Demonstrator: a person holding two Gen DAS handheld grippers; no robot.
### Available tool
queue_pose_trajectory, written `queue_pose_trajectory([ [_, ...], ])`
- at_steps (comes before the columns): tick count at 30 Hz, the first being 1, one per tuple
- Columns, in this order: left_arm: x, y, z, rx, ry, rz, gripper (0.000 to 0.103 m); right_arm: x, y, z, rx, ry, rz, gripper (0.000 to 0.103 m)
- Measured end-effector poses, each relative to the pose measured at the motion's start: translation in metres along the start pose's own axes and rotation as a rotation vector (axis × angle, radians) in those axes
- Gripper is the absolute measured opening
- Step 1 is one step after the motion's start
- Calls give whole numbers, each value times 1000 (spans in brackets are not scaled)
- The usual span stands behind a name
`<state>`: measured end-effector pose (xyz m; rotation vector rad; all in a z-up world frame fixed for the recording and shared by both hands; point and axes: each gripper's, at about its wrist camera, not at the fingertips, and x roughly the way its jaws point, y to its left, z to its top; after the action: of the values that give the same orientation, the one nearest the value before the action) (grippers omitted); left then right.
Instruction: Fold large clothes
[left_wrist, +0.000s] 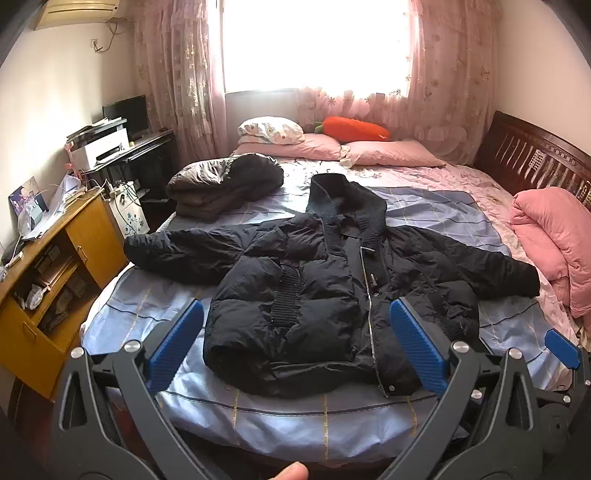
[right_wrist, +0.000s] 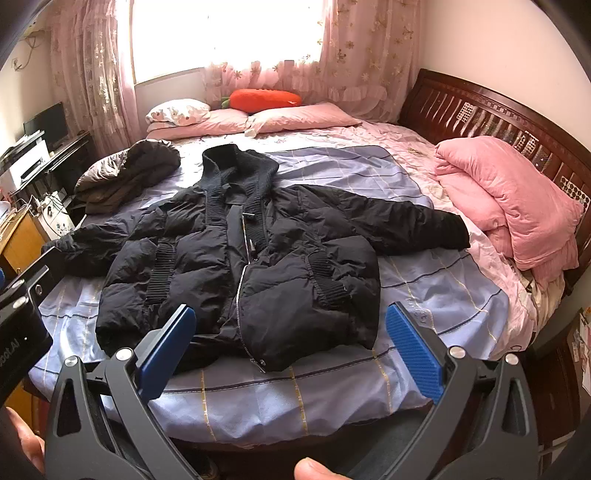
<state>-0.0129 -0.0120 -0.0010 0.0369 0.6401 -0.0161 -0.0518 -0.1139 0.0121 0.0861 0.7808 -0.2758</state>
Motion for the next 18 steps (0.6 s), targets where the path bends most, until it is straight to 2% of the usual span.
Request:
queue_pose_trajectory([
  [18,-2,2,-2,1,-3,6,101,-1,0,0,-1,0,3,102],
])
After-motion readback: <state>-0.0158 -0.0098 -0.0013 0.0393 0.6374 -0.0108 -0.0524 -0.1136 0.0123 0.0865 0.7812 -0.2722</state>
